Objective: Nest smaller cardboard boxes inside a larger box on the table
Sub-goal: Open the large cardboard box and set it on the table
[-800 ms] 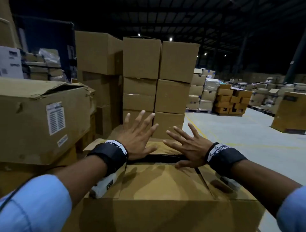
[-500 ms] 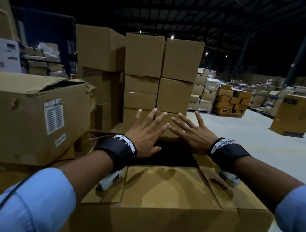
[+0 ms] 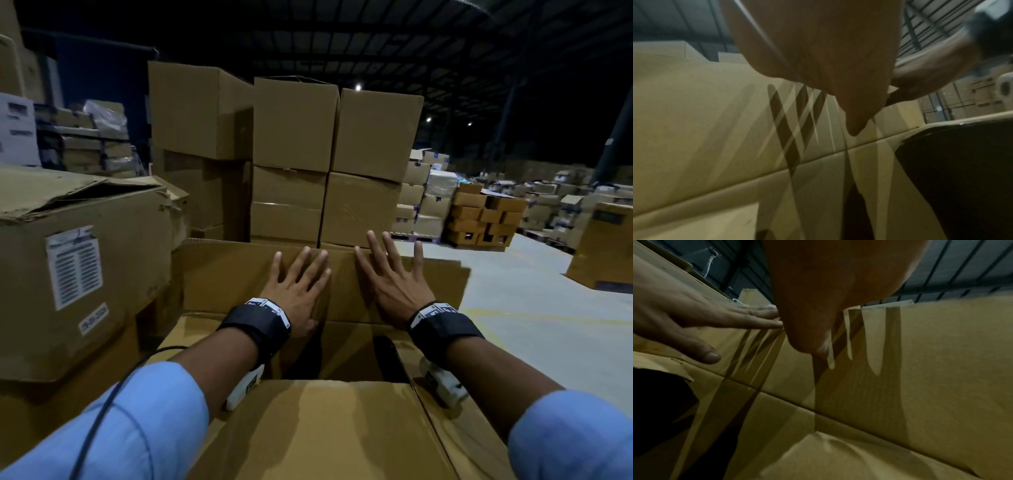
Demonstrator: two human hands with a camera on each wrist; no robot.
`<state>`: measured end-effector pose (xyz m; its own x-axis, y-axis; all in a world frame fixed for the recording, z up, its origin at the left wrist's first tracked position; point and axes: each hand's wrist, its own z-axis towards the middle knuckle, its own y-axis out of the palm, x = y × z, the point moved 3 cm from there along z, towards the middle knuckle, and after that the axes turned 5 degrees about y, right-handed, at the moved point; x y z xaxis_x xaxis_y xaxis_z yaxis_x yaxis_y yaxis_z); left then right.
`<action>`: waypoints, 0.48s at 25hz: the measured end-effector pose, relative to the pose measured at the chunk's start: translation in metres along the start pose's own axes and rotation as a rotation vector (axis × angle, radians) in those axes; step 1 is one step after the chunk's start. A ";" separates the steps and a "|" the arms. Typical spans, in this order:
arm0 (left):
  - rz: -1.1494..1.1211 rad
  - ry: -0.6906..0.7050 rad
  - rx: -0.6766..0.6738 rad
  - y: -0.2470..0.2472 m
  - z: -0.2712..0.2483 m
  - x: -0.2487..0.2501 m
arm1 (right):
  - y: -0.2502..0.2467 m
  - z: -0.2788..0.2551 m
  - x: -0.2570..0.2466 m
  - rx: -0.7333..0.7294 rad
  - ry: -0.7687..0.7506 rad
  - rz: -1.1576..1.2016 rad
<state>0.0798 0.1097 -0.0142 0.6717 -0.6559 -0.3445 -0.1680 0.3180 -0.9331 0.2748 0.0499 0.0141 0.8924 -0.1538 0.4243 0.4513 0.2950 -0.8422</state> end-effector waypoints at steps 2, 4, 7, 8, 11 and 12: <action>-0.018 -0.010 -0.054 0.013 0.009 0.001 | 0.012 0.003 -0.004 -0.045 -0.019 -0.008; -0.044 -0.008 -0.105 0.025 0.014 0.003 | 0.029 0.006 -0.008 -0.129 -0.055 0.000; -0.082 0.011 -0.208 0.040 0.018 0.006 | 0.048 0.012 -0.021 -0.307 -0.153 0.031; -0.091 0.009 -0.245 0.044 0.019 0.006 | 0.054 0.014 -0.027 -0.364 -0.187 0.032; -0.114 -0.003 -0.285 0.044 0.022 0.004 | 0.069 0.016 -0.044 -0.494 -0.255 0.010; -0.126 0.003 -0.275 0.041 0.023 0.004 | 0.073 0.017 -0.049 -0.516 -0.262 0.013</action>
<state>0.0921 0.1357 -0.0520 0.6979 -0.6802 -0.2241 -0.2727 0.0369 -0.9614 0.2643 0.0944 -0.0622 0.8989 0.1049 0.4254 0.4382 -0.2130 -0.8733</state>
